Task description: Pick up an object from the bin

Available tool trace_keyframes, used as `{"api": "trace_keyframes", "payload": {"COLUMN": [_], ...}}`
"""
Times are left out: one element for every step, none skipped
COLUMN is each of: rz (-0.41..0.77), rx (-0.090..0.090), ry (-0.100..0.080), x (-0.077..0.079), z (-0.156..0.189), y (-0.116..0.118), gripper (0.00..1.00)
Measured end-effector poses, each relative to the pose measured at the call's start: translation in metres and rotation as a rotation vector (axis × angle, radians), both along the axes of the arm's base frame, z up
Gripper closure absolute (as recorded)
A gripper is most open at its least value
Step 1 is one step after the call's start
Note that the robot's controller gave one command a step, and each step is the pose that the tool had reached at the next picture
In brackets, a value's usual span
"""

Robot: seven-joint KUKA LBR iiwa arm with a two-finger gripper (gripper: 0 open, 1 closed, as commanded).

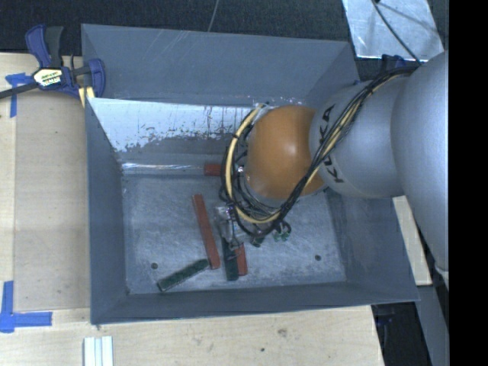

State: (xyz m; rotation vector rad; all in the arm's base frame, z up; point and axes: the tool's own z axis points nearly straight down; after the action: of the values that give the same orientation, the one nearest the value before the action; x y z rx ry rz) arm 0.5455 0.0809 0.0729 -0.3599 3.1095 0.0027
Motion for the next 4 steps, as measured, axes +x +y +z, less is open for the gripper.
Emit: {"api": "trace_keyframes", "payload": {"rz": [-0.001,-0.001,0.936,0.952], "rx": [-0.001,-0.001,-0.008,-0.008], "ry": [0.004,0.005,0.002,0.003], "x": [-0.001,-0.002,0.009,0.009], "z": [-0.002,-0.002,0.005,0.005], "y": [-0.001,-0.001,-0.056,-0.057], "gripper": [0.0,0.0,1.0,1.0]}}
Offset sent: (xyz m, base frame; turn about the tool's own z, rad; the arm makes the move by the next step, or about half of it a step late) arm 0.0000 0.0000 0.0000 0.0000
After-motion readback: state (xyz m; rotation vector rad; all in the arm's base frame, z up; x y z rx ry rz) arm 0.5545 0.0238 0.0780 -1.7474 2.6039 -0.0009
